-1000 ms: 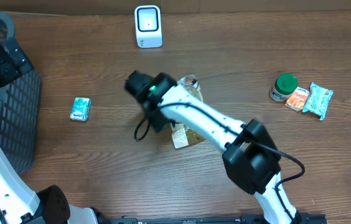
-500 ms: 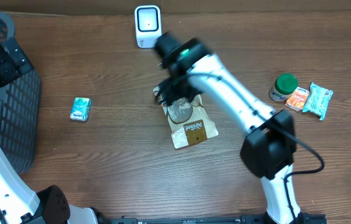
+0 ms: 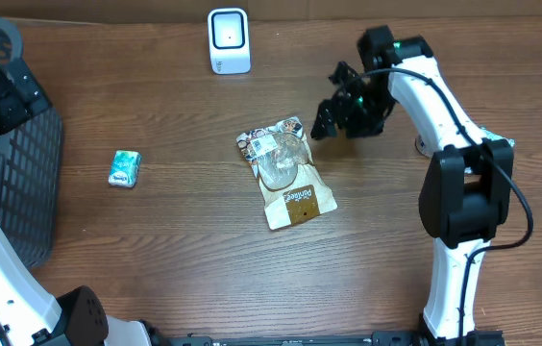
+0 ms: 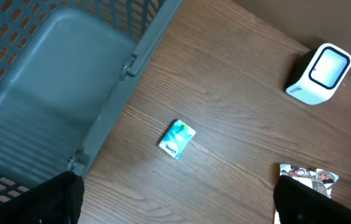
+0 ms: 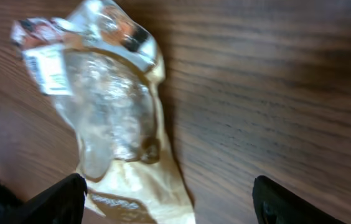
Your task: Scan the item barcode
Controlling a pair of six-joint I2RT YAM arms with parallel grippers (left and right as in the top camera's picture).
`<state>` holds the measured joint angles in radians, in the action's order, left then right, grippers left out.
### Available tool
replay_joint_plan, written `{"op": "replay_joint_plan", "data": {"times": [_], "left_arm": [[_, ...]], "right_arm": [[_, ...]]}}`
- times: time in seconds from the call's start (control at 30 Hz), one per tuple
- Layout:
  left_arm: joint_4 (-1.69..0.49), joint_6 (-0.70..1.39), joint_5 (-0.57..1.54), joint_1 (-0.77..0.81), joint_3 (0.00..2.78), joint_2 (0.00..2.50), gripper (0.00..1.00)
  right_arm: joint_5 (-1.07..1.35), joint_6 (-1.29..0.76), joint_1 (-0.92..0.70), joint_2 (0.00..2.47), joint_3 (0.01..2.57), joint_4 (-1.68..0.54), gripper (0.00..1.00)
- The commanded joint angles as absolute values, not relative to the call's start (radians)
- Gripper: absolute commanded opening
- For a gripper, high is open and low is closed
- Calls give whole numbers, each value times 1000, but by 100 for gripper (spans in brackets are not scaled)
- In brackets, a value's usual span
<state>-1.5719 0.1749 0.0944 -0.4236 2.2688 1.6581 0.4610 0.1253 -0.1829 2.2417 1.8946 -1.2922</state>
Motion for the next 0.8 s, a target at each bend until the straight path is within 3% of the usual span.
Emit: {"op": "replay_joint_plan", "data": {"times": [0.0,0.5,0.63,0.67,0.77], "left_arm": [[-1570,153,102,-424,2273,1661,100],[-1540,215,129,-424,2273,1661,100],[-1546,217,257,-424,2273,1661,100],[-1546,216,295,-422,2272,1666,93],[-1549,217,397,-400,2245,1679,9]], "right_arm": [[533,166,-183,2251,1824,-1258,82],[579,162,-185,2251,1711,-1172,82],[579,162,-189,2251,1711,-1172,81],[579,161,-190,2251,1711,-1171,81],[580,157,-189,2251,1711,-1164,81]]}}
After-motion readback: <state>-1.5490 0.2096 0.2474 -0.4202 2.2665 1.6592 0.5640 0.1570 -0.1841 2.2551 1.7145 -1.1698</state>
